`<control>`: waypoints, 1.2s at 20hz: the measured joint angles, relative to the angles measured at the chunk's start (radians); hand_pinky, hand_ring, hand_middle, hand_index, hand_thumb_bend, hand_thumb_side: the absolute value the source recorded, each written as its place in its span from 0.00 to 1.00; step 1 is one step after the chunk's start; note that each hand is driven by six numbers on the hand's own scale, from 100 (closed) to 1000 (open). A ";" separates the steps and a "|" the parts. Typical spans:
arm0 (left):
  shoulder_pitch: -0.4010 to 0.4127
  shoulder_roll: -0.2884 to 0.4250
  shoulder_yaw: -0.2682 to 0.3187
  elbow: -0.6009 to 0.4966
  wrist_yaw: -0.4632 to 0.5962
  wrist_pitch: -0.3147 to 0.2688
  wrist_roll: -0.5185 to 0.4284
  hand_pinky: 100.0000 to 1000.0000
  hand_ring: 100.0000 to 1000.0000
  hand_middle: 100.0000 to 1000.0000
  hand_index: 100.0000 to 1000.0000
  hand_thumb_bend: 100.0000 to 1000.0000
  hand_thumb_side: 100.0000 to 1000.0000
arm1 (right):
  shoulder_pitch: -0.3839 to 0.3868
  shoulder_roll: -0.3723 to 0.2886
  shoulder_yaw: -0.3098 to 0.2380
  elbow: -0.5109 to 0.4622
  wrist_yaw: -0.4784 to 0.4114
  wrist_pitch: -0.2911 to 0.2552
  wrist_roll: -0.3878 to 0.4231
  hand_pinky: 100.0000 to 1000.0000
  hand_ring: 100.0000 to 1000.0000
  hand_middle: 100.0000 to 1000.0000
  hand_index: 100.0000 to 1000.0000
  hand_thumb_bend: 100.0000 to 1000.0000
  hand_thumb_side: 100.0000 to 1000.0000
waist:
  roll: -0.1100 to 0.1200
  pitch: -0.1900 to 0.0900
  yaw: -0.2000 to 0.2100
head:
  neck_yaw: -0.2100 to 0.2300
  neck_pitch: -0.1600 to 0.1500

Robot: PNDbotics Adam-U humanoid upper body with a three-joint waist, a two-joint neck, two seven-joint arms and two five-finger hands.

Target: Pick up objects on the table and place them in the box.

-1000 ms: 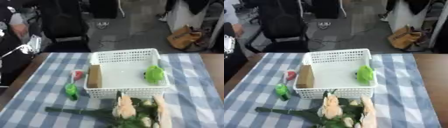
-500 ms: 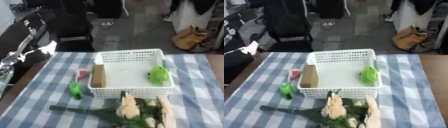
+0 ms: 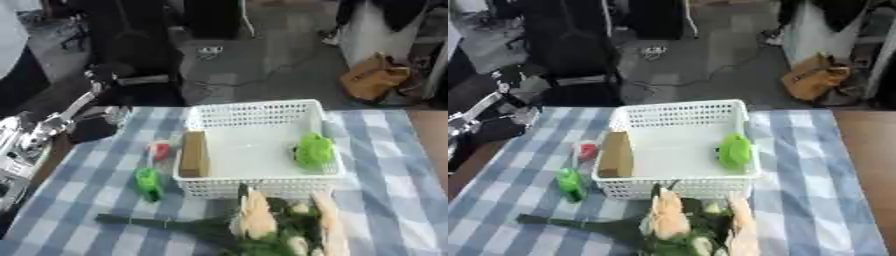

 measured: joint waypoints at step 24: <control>-0.150 0.070 -0.248 0.408 0.195 -0.031 -0.332 0.91 1.00 1.00 1.00 0.00 0.79 | -0.001 0.000 0.024 0.000 0.009 0.000 0.000 0.68 0.79 0.72 0.80 0.00 0.98 | 0.018 0.000 -0.011 | 0.001 0.009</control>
